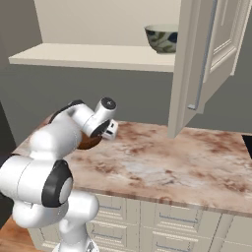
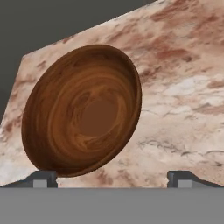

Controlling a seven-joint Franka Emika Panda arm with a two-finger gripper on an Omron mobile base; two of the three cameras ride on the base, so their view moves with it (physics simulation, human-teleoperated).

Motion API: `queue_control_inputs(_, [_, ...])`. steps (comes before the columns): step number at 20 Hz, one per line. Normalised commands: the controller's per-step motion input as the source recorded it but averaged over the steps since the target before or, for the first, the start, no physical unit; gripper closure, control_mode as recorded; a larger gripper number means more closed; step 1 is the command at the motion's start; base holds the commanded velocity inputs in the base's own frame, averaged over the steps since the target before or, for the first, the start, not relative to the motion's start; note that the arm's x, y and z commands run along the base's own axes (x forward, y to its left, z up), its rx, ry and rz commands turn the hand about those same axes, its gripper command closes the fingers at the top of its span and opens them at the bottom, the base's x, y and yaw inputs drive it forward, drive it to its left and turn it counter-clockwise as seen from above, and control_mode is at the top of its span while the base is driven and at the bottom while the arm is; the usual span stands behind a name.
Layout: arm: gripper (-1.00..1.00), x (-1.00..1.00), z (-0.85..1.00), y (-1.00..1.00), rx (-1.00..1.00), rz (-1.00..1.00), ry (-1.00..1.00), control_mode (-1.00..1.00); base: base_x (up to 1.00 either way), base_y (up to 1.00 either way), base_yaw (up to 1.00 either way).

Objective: Open the cabinet. Pick the bowls from the counter and place them in the cabinet. Then close the cabinet.

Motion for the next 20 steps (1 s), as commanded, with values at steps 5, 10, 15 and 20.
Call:
queue_control_inputs(5, [-1.00,0.28,-0.30,0.00,0.00,0.00,0.00,-1.00,0.00,0.00,0.00])
queue_control_inputs(10, [-1.00,0.33,-0.29,0.00,0.00,0.00,0.00,-1.00,0.00,0.00,0.00])
queue_control_inputs(15, [-1.00,0.35,-0.28,0.01,0.00,0.00,0.00,-1.00,0.00,0.00,0.00])
queue_control_inputs(20, [-1.00,0.34,-0.27,0.06,0.00,0.00,0.00,-1.00,0.00,0.00,0.00])
